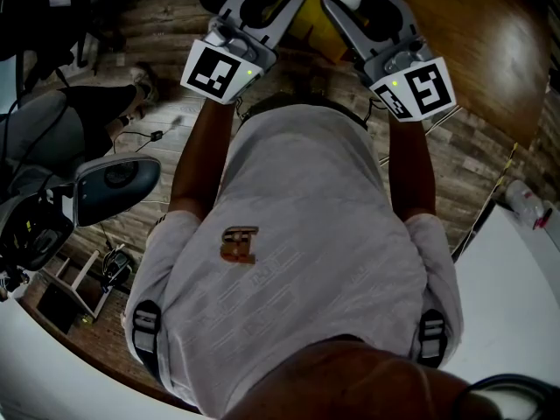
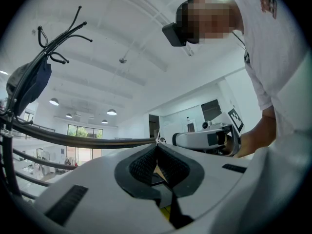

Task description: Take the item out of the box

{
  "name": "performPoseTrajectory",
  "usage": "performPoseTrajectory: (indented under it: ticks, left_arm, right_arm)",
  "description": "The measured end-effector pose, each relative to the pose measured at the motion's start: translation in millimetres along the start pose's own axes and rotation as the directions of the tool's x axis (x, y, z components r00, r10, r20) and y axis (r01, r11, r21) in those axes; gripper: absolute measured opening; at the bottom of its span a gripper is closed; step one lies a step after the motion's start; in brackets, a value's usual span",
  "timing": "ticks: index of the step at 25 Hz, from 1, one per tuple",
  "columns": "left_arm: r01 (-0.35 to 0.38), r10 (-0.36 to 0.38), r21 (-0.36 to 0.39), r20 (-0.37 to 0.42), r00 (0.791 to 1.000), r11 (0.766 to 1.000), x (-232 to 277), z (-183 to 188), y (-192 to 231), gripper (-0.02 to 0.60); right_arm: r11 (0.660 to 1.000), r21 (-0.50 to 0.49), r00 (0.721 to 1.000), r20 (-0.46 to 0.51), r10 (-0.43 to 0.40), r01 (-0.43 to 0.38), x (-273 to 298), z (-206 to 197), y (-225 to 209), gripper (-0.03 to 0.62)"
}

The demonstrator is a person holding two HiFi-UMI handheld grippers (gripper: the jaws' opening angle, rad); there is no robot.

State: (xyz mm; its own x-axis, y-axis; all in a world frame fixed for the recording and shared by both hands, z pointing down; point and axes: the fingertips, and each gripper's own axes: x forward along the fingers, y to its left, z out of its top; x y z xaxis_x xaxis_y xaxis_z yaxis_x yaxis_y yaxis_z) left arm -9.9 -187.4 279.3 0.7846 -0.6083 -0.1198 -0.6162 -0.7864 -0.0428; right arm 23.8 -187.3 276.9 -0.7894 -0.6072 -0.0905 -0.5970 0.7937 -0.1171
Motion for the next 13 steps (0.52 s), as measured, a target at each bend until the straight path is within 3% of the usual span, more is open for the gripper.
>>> performPoseTrajectory:
  ticks: [13]
  left_arm:
    - [-0.008, 0.008, 0.002, 0.007, 1.0, 1.0, 0.6, 1.5, -4.7, 0.02]
  right_arm:
    - [1.0, 0.003, 1.0, 0.003, 0.009, -0.009, -5.1, 1.1, 1.3, 0.196]
